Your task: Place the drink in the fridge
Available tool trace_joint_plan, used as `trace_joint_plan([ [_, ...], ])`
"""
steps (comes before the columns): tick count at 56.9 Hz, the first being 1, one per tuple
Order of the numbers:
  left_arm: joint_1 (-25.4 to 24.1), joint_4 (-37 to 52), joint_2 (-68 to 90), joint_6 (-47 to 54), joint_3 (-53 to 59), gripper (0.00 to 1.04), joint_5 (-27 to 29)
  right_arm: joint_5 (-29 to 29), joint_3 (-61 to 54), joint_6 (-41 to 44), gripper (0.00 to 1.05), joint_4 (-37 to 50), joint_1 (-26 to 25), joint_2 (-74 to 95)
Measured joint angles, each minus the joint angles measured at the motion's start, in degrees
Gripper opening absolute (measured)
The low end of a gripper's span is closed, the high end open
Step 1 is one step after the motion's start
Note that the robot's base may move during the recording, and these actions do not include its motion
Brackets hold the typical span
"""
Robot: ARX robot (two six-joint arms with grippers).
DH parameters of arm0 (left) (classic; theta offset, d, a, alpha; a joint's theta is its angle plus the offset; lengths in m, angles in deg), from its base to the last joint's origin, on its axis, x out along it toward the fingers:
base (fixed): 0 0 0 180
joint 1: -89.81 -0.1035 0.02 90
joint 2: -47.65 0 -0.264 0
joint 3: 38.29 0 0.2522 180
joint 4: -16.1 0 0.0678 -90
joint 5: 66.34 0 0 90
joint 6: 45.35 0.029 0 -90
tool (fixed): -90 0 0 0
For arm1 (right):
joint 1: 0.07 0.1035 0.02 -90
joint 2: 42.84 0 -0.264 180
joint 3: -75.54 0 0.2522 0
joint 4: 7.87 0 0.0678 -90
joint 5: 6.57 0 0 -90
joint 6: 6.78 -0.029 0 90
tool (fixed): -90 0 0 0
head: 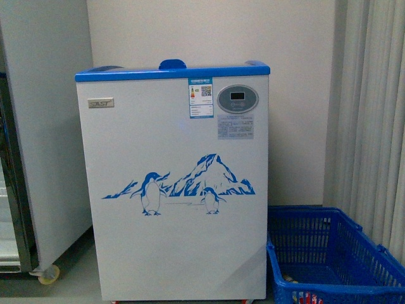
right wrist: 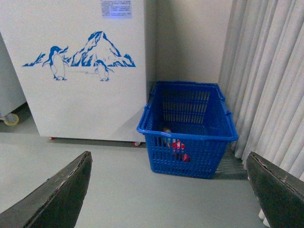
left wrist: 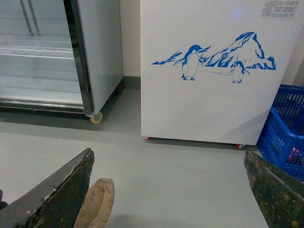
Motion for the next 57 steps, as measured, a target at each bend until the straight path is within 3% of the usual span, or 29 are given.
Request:
trace_joint_plan([
  [57,0.0,0.0,0.0,0.0,0.0,0.97,0.0,0.0,0.0,0.0,0.97,0.0,0.0,0.0],
])
